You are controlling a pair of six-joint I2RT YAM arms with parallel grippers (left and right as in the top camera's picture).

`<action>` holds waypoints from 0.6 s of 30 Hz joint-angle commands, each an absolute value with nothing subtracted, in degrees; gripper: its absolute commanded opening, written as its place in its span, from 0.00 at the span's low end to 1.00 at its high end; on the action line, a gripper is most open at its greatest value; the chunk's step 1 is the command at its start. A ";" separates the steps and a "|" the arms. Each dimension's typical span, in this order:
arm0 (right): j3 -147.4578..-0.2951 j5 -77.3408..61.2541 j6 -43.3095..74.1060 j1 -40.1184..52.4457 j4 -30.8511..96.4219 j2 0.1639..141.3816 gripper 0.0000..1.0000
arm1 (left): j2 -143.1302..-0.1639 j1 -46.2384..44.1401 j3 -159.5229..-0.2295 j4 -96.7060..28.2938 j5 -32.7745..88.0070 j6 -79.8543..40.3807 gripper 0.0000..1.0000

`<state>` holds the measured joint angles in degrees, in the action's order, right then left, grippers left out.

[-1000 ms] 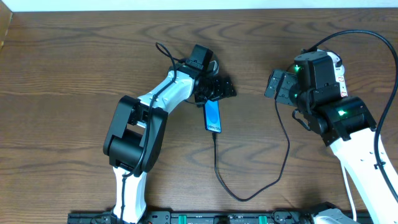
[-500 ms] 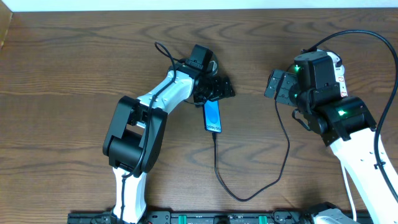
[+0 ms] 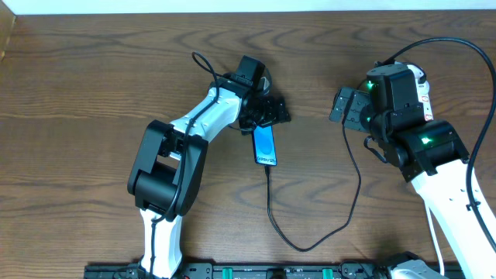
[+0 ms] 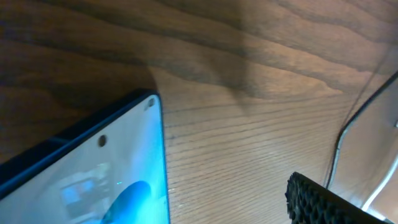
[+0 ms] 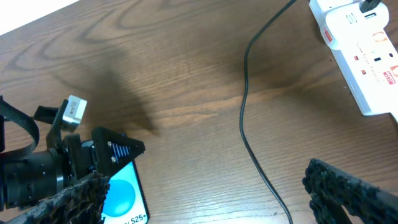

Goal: Plug charger to phone and switch on socket
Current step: 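Tilt the phone down and lay it flat with the left gripper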

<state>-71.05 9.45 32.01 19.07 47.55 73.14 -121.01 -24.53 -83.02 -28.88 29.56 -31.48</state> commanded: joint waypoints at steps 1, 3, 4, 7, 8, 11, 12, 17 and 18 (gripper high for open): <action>-71.11 9.50 32.32 19.16 47.92 73.52 0.99 | -123.66 -24.36 -81.17 -31.40 22.61 -31.35 0.90; -71.13 9.50 32.32 19.16 47.99 73.52 0.99 | -123.66 -24.36 -81.17 -31.51 22.61 -31.35 0.90; -71.11 9.50 32.32 19.16 48.03 73.52 0.99 | -123.66 -24.36 -81.17 -31.53 22.61 -31.35 0.90; -71.11 9.50 32.32 19.16 48.27 73.52 0.99 | -123.66 -24.36 -81.17 -31.99 22.55 -31.35 0.90; -71.13 9.50 32.32 19.16 48.36 73.52 0.99 | -123.66 -24.36 -81.17 -32.38 21.93 -31.35 0.90; -71.11 9.50 32.32 19.16 48.56 73.52 0.99 | -123.66 -24.36 -81.17 -33.67 20.38 -31.35 0.90; -71.13 9.50 32.32 19.16 48.56 73.52 0.99 | -123.66 -24.36 -81.17 -33.85 20.21 -31.35 0.90; -71.11 9.50 32.32 19.16 48.69 73.52 0.99 | -123.66 -24.36 -81.17 -34.22 20.16 -31.35 0.90; -71.11 9.50 32.32 19.16 48.69 73.52 0.99 | -123.66 -24.36 -81.17 -34.46 19.94 -31.35 0.90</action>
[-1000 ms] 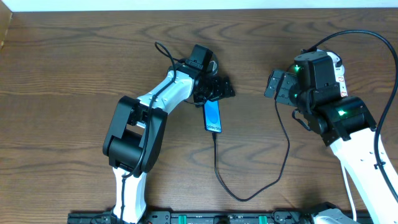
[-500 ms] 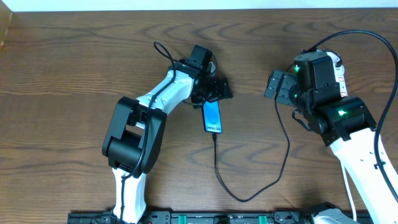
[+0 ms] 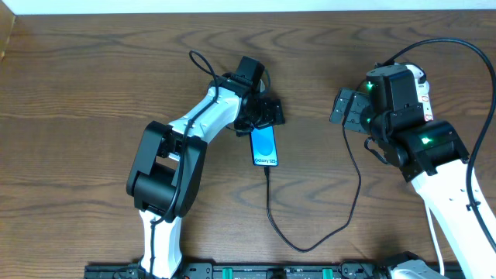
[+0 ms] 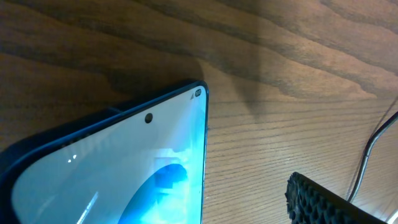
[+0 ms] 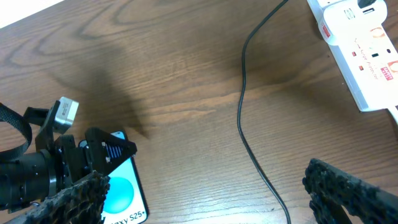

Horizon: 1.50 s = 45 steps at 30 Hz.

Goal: Plug charger to phone and switch on socket
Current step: 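Tilt the phone down and lay it flat with the left gripper, then open the left gripper and lift it away from the phone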

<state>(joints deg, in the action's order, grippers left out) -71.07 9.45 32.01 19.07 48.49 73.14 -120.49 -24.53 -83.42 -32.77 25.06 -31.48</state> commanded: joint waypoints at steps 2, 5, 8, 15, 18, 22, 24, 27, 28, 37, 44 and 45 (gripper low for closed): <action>-71.11 9.50 32.32 19.16 48.71 73.52 0.99 | -123.66 -24.36 -81.17 -34.72 19.79 -31.33 0.90; -71.11 9.50 32.32 19.16 48.69 73.52 0.99 | -123.66 -24.36 -81.17 -35.11 19.81 -31.33 0.90; -71.11 9.50 32.32 19.16 48.71 73.52 0.99 | -123.66 -24.36 -81.17 -35.35 19.79 -31.33 0.90; -71.11 9.50 32.32 19.16 48.73 73.52 0.99 | -123.66 -24.36 -81.17 -35.86 19.81 -31.33 0.90; -71.11 9.50 32.32 19.16 48.84 73.52 0.99 | -123.66 -24.34 -81.17 -35.83 19.79 -31.33 0.90; -71.11 9.50 32.32 19.16 48.93 73.52 0.99 | -123.66 -24.27 -81.17 -36.07 16.73 -31.33 0.90; -71.11 9.50 32.32 19.16 48.93 73.52 0.99 | -123.42 -23.94 -81.23 -36.38 16.19 -30.59 0.90; -71.11 9.50 32.32 19.16 48.90 73.52 0.99 | -121.91 -23.03 -81.41 -37.43 14.63 -28.93 0.90; -71.11 9.50 32.32 19.16 48.90 73.52 0.99 | -120.99 -22.57 -81.47 -38.02 13.78 -28.47 0.90; -71.11 9.50 32.32 19.16 48.90 73.52 0.99 | -106.83 -18.57 -81.67 -45.43 4.01 -25.26 0.90; -71.11 9.50 32.32 19.16 48.88 73.52 0.99 | -91.57 -18.28 -81.67 -52.93 -2.46 -25.06 0.90; -71.11 9.52 32.32 19.16 48.93 73.52 0.99 | -90.08 -18.28 -81.67 -53.69 -2.42 -25.08 0.90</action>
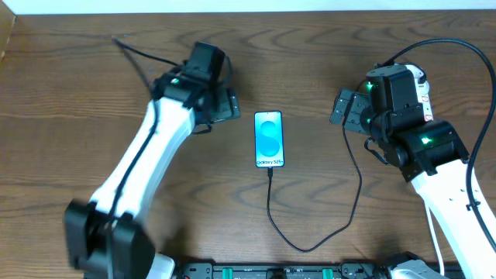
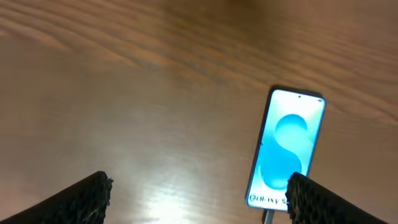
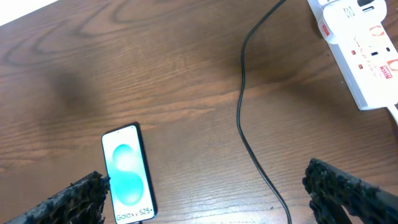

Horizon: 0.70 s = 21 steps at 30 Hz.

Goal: Plug charger to phone and switch on socket
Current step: 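Open the left gripper and lift it away from the phone, then move the right gripper over the power strip beside the charger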

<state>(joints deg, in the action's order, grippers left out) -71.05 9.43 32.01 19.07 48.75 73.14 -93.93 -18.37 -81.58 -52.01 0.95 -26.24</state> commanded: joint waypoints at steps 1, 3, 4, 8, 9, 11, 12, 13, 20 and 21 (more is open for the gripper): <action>-71.11 9.50 32.32 19.16 49.04 73.52 0.99 | -88.01 -18.28 -81.65 -55.02 -2.42 -25.08 0.90; -71.11 9.50 32.32 19.16 49.41 73.52 0.99 | -85.38 -18.28 -81.65 -56.58 -2.42 -25.08 0.90; -71.11 9.50 32.32 19.16 49.69 73.52 0.99 | -84.60 -18.28 -81.65 -56.66 -2.42 -25.08 0.90; -71.11 9.47 32.32 19.16 49.84 73.52 0.99 | -83.79 -18.28 -81.65 -56.73 -2.42 -25.08 0.90; -71.13 9.50 32.32 19.16 49.93 73.52 0.99 | -83.92 -18.28 -81.65 -56.73 -2.42 -25.08 0.90; -71.13 9.50 32.32 19.16 49.93 73.52 0.99 | -84.01 -18.28 -81.65 -56.73 -2.42 -25.08 0.90; -71.11 9.50 32.32 19.16 49.93 73.52 0.99 | -84.01 -18.28 -81.65 -56.73 -2.42 -25.08 0.90; -71.11 9.50 32.32 19.16 49.91 73.52 0.99 | -84.01 -18.28 -81.65 -56.73 -2.42 -25.08 0.90; -71.22 7.73 32.03 18.92 49.52 73.52 0.99 | -84.01 -18.28 -81.65 -56.73 -2.42 -25.08 0.90; -71.29 7.11 31.66 18.76 49.52 73.52 0.99 | -84.01 -18.28 -81.65 -56.73 -2.42 -25.08 0.90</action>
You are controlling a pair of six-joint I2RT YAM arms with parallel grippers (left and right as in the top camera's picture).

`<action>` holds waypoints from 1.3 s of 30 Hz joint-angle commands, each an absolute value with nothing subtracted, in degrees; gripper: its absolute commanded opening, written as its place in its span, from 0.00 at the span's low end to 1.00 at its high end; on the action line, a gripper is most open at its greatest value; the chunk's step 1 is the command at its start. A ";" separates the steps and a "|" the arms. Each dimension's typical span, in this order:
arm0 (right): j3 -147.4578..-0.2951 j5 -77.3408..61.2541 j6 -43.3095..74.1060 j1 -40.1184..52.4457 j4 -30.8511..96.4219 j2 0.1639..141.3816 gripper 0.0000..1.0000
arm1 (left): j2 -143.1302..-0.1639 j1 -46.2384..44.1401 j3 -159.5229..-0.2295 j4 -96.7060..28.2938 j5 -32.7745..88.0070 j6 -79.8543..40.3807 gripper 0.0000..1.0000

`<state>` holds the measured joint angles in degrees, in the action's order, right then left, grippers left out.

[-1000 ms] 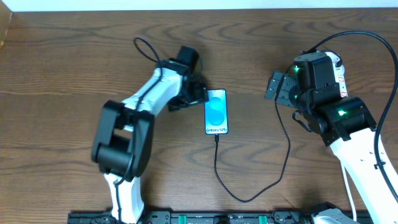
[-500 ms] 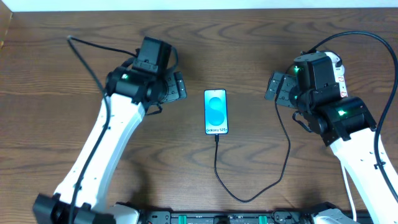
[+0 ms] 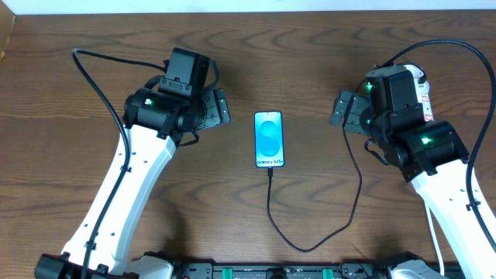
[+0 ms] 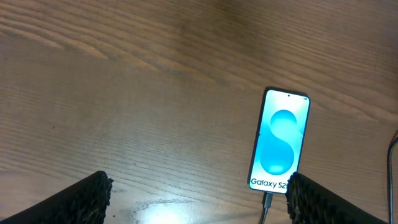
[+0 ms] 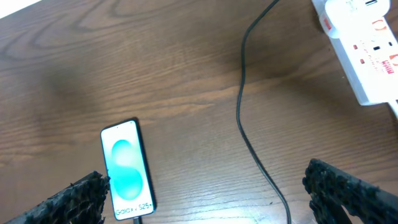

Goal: Plug charger to phone and switch on socket
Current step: 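Move the right gripper over the power strip beside the charger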

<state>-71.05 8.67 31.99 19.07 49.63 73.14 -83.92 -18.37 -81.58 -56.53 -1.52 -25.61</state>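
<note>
The phone [image 3: 269, 139] lies flat mid-table with its blue screen lit; the wrist views show the phone [image 4: 280, 142] [image 5: 127, 169] as well. The black charger cable [image 3: 353, 178] is plugged into its near end at the plug [image 4: 267, 200] and loops round toward the right. The white socket strip [image 5: 364, 43] lies at the far right, mostly hidden under the right arm in the overhead view. My left gripper [image 3: 219, 108] [image 4: 196, 205] is open, left of the phone. My right gripper [image 3: 343, 112] [image 5: 208, 199] is open, between phone and strip.
Brown wooden table [image 3: 70, 93]. The cable's loop [image 3: 302, 246] reaches close to the front edge. The left arm's own cable [image 3: 101, 85] arcs over the left side. A black rail [image 3: 256, 271] runs along the front.
My left gripper has drawn a little further left and back from the phone. The right wrist view has shifted slightly, with the strip nearer its top corner. Phone and cable have not moved.
My left gripper was down at the far end of the phone, which lay slightly askew with the cable in it. Then the phone lay straighter, gripper still there. Later the gripper was up and left of the phone, and now further off.
</note>
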 commanded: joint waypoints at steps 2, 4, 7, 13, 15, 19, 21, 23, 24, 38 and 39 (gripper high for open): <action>-72.82 2.00 28.32 16.60 49.98 73.52 0.99 | -84.01 -18.28 -81.65 -56.73 -2.42 -25.08 0.90; -75.07 -1.74 26.06 13.80 51.16 73.52 0.99 | -84.01 -18.28 -81.65 -56.73 -2.42 -25.08 0.90; -79.20 -5.76 24.08 8.62 53.87 73.52 0.99 | -84.01 -18.28 -81.65 -56.73 -2.42 -25.08 0.90; -89.78 -10.98 16.67 -5.85 59.51 73.73 0.99 | -84.01 -18.28 -81.65 -56.73 -2.42 -25.08 0.90; -93.03 -11.14 14.39 -9.80 61.52 74.63 0.99 | -84.01 -18.28 -81.65 -56.73 -2.42 -25.08 0.90; -100.55 -12.36 11.73 -17.15 66.37 78.70 0.99 | -84.01 -18.28 -81.65 -56.73 -2.42 -25.08 0.90; -104.55 -14.31 9.50 -20.14 68.88 81.73 0.99 | -84.01 -18.28 -81.65 -56.73 -2.42 -25.08 0.90; -108.92 -15.97 7.68 -22.79 71.68 85.52 0.99 | -84.01 -18.28 -81.65 -56.73 -2.42 -25.08 0.90; -111.35 -16.88 6.66 -24.08 73.14 87.81 0.99 | -84.01 -18.28 -81.65 -56.73 -2.42 -25.08 0.90; -122.15 -21.58 -2.07 -28.03 77.47 113.69 0.99 | -84.01 -18.28 -81.65 -56.73 -2.42 -25.08 0.90; -122.15 -21.54 -2.31 -28.03 77.45 115.13 0.99 | -84.01 -18.28 -81.65 -56.73 -2.42 -25.08 0.90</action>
